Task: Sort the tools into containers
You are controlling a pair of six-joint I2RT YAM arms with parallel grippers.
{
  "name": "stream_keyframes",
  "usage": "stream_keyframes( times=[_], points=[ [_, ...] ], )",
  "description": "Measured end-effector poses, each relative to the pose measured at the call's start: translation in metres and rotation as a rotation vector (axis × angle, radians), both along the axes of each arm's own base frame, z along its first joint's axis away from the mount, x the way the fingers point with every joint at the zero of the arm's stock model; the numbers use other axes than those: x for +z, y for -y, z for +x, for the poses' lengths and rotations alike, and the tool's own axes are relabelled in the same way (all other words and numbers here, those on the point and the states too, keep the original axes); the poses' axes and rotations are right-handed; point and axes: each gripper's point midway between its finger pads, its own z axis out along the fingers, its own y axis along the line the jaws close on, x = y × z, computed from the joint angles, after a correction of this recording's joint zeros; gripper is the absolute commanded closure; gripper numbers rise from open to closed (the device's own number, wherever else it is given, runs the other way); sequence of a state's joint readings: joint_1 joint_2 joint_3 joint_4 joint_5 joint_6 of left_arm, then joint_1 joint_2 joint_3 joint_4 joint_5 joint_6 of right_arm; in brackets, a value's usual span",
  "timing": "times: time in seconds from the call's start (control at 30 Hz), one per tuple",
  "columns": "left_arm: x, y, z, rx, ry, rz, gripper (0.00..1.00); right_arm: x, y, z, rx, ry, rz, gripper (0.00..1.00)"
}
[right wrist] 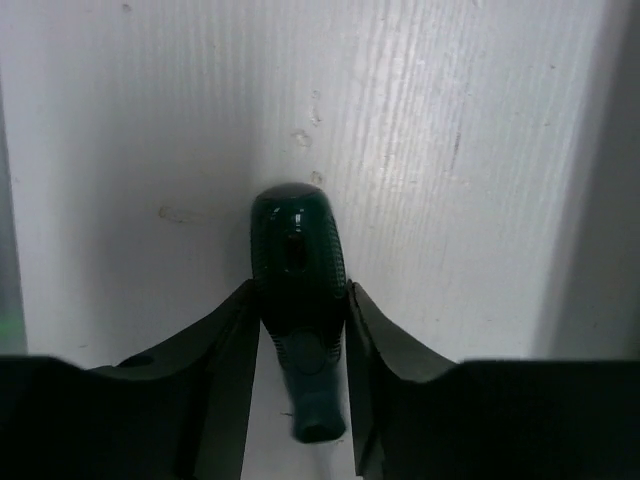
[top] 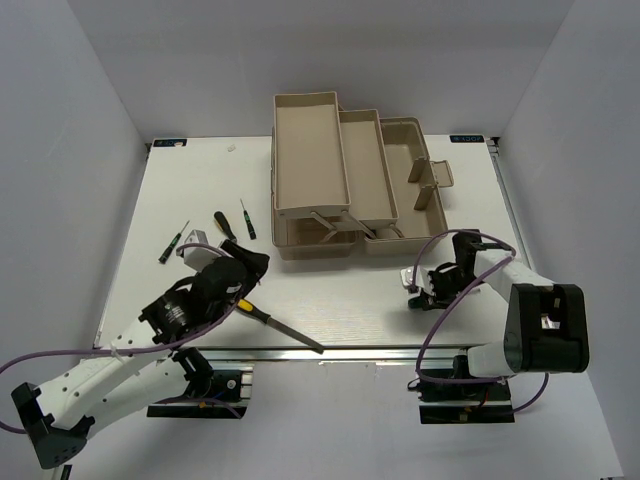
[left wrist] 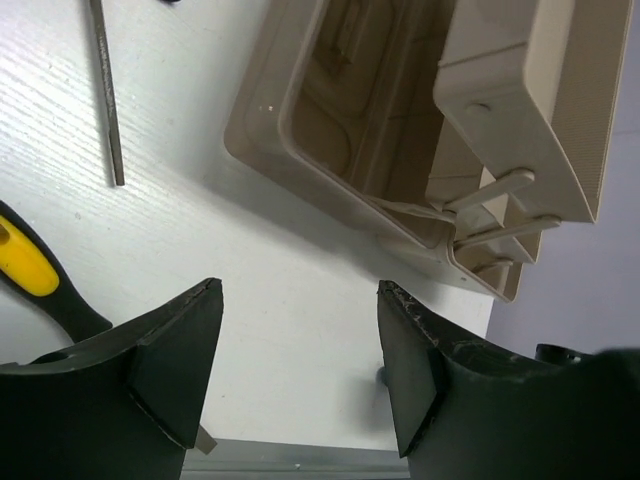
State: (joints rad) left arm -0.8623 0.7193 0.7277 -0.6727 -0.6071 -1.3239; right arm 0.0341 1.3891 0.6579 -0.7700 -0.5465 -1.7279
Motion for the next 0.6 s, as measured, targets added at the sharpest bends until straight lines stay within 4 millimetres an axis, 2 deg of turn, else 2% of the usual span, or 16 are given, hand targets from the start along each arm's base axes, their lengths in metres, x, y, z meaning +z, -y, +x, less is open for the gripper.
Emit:
stream_keyframes(
  times=[0.03, 0.07, 0.1, 0.23, 0.27, 0.33, 0.4, 0.53, 0.6],
  points=[
    [-0.004, -0.002, -0.001, 0.016, -0.004, -0.016, 0.28, 0.000, -0.001, 0.001, 0.001, 0.001, 0.003, 0.81],
    [-0.007, -0.004, -0.002, 0.026, -0.009, -0.023, 0.29, 0.001, -0.001, 0.005, 0.001, 0.010, 0.005, 0.87],
    [-0.012, -0.005, -0.002, 0.042, -0.015, -0.039, 0.29, 0.001, -0.002, 0.007, 0.004, 0.022, 0.009, 0.98],
    [-0.038, -0.011, -0.006, 0.102, -0.062, -0.077, 0.31, 0.004, -0.003, 0.008, 0.020, 0.036, 0.008, 1.00],
    [-0.043, -0.012, -0.007, 0.115, -0.074, -0.084, 0.28, 0.007, -0.004, 0.006, 0.025, 0.031, 0.014, 1.00],
    [-0.052, -0.013, -0.007, 0.153, -0.106, -0.106, 0.28, 0.021, -0.012, 0.003, 0.013, 0.005, 0.052, 1.00],
    [-0.059, -0.015, -0.007, 0.193, -0.138, -0.123, 0.27, 0.054, -0.026, 0.014, -0.043, -0.005, 0.126, 1.00],
    [-0.066, -0.019, -0.007, 0.248, -0.175, -0.140, 0.25, 0.164, -0.061, 0.079, -0.228, 0.082, 0.366, 1.00],
    [-0.066, -0.021, -0.006, 0.273, -0.186, -0.149, 0.24, 0.211, -0.071, 0.102, -0.355, 0.098, 0.489, 1.00]
  ],
)
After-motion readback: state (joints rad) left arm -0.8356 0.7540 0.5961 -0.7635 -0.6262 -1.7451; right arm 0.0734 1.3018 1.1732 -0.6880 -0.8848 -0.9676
